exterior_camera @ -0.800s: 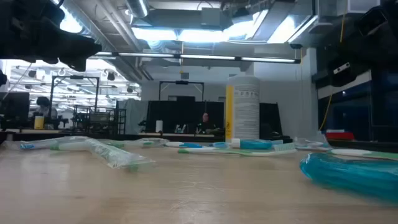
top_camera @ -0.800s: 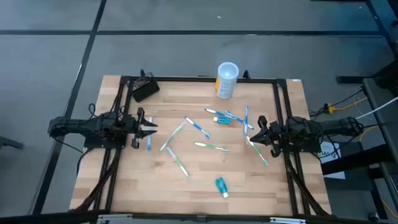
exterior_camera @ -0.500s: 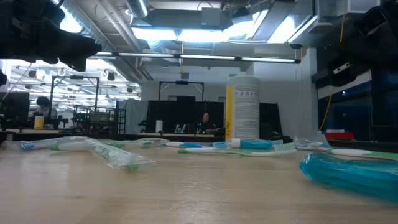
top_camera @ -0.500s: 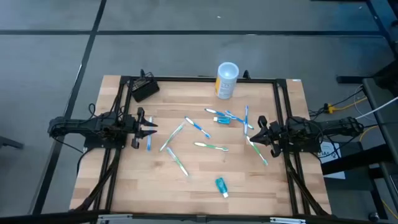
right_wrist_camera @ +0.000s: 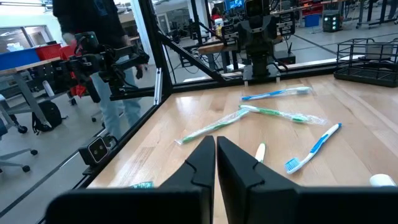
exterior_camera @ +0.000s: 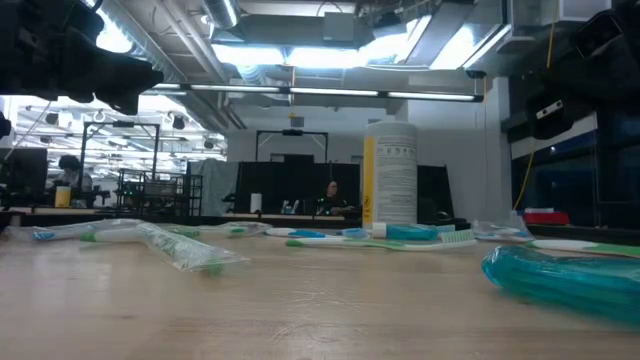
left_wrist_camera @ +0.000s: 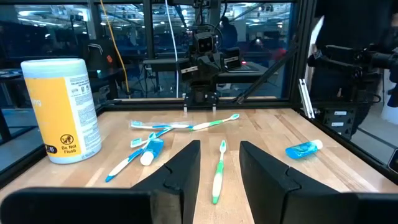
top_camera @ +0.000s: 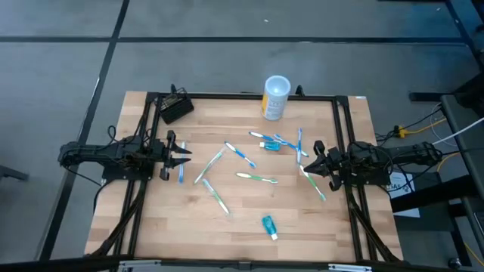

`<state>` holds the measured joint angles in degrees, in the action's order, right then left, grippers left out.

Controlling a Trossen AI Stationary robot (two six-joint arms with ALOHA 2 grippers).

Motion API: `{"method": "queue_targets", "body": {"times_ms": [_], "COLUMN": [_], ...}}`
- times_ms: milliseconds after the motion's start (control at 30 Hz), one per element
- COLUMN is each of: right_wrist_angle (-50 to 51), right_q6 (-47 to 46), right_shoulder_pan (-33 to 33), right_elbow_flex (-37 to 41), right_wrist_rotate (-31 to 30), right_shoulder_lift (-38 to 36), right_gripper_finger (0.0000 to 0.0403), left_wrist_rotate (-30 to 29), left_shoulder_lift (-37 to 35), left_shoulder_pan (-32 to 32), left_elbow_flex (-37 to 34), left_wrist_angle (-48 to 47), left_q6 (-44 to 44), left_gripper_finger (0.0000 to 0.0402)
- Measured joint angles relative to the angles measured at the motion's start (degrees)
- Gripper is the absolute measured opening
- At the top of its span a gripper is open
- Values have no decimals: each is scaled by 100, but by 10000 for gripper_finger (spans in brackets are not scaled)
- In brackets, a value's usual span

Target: Pick & Place toothbrushing station

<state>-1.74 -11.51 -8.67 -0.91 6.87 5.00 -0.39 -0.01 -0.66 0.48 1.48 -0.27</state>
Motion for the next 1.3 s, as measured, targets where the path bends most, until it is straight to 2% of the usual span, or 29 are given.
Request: {"method": "queue_targets", "body": {"times_ms": [567, 600, 767, 833, 933, 1000, 1100, 1300], "right_wrist_angle": [-1, 0, -50, -316, -676, -892, -1086, -1242], "right_q6": [4, 130, 2560, 2972, 2997, 2740, 1654, -1061], "right_shoulder_pan": [-2, -1, 0, 0, 0, 0, -1, -2], "right_elbow_flex": [-2, 0, 0, 0, 0, 0, 0, 0], "right_wrist_rotate": [-1, -1, -340, -630, -795, -780, -869, -1923], "right_shoulder_lift": [1, 2, 2, 2, 2, 0, 2, 0], "right_gripper_finger": [20, 20, 19, 19, 19, 19, 19, 19], "left_wrist_rotate": [-1, 1, -1, 0, -1, 0, -1, -1], "left_shoulder_lift": [1, 1, 0, 0, 2, 2, 2, 2], "left_shoulder_pan": [2, 2, 2, 1, 2, 0, 0, 2], "left_elbow_flex": [-1, 0, -1, 0, 0, 1, 1, 1], "left_wrist_angle": [0, 0, 0, 0, 0, 0, 0, 0], "left_q6": [0, 0, 0, 0, 0, 0, 0, 0], "left_gripper_finger": [107, 107, 109, 109, 108, 107, 108, 108]}}
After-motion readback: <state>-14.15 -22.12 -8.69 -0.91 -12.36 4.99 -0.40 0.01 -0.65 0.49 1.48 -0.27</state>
